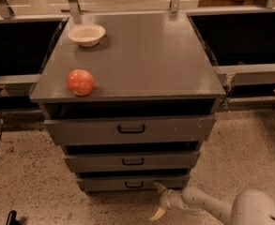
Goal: Close bottom drawer
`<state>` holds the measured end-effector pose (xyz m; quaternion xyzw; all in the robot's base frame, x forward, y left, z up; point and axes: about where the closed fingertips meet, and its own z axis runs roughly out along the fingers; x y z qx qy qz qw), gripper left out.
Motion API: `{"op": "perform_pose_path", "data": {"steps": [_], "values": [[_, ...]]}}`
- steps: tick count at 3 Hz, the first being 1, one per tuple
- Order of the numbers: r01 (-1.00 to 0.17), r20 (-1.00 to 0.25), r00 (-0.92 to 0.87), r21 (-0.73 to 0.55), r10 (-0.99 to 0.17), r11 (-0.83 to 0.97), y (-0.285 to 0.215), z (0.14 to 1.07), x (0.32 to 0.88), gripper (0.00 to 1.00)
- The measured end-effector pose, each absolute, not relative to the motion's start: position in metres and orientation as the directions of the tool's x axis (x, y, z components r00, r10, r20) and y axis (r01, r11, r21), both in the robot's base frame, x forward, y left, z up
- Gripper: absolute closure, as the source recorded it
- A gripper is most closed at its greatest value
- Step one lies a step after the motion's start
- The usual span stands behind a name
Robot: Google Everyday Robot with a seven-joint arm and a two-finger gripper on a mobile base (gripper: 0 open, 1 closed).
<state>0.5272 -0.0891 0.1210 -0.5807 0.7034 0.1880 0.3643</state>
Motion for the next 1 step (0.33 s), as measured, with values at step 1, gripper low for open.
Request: {"op": "perform_pose_path", "data": {"steps": [1], "values": [[-0.954,-0.732,-0.059,-0.158,-0.679,0.254,-0.0883,0.1205,0.5283,0.0]]}}
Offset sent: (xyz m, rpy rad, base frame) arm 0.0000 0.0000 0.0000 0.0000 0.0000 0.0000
